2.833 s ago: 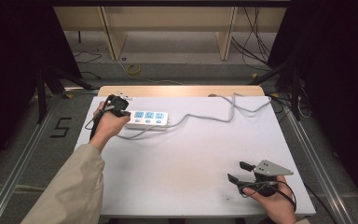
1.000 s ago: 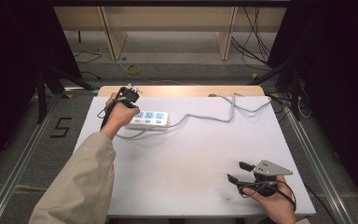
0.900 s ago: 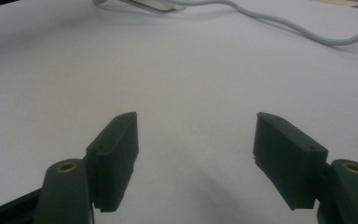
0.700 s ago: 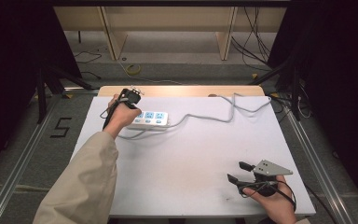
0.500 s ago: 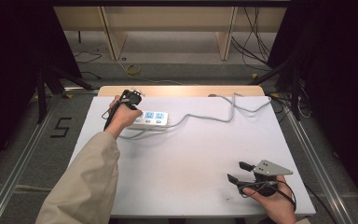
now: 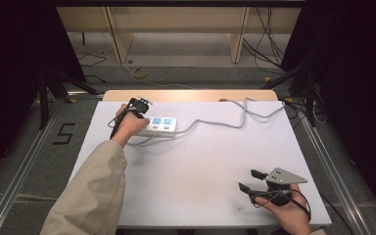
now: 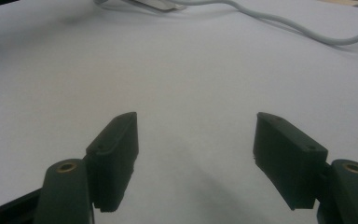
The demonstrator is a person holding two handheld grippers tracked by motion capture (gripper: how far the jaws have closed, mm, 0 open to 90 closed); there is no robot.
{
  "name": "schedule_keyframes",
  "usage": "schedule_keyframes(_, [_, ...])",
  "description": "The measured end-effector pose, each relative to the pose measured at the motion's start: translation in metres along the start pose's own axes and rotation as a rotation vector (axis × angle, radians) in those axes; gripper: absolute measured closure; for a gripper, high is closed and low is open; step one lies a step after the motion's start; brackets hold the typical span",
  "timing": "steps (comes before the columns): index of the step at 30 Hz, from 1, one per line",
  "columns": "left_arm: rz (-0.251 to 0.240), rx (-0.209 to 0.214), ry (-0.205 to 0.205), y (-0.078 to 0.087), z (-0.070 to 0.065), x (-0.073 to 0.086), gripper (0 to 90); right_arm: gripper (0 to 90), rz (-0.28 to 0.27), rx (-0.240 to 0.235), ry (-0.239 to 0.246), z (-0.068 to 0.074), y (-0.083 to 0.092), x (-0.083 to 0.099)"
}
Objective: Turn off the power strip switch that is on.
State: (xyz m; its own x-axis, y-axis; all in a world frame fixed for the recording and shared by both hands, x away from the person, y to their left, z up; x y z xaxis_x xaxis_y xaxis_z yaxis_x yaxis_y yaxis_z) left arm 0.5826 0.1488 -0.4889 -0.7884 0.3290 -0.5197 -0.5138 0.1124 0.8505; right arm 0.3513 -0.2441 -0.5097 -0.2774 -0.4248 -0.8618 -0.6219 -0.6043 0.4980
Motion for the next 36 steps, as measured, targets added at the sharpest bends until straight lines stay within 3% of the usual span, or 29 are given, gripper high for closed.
schedule_keyframes(6, [-0.003, 0.007, 0.017, -0.0018, -0.0007, 0.0002, 89.6, 32.0, 0.001, 0.0, 0.0, -0.0001, -0.0001, 0.0001])
schedule_keyframes(25, [0.018, 0.001, 0.009, -0.0054, -0.0044, 0.0021, 89.6, 32.0, 0.004, -0.001, 0.002, 0.0007, -0.0004, 0.0])
schedule_keyframes(28, [0.017, -0.005, 0.005, -0.0055, -0.0051, 0.0022, 89.7, 32.0, 0.004, -0.001, 0.003, 0.0008, -0.0003, 0.0])
schedule_keyframes(33, [0.02, -0.035, -0.04, -0.0058, -0.0081, 0.0021, 89.7, 32.0, 0.003, -0.003, 0.005, 0.0009, -0.0004, -0.0001])
schedule_keyframes(36, [0.022, -0.035, -0.03, -0.0059, -0.0084, 0.0019, 89.8, 32.0, 0.004, -0.003, 0.007, 0.0009, -0.0003, 0.0001])
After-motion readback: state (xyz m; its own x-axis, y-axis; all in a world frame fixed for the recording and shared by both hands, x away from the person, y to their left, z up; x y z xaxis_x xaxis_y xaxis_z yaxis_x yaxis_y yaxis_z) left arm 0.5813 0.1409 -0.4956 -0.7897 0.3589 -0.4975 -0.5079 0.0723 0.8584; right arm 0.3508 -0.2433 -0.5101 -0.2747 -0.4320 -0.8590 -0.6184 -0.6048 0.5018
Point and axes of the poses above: each handheld gripper's, and its own axes: y roughly backward along the jaws, x roughly out of its underside, z roughly to its left, the point moved 6 cm from there along -y, roughly forward along the jaws, and after that the axes turned 10 degrees about y, right-handed, at the moved point
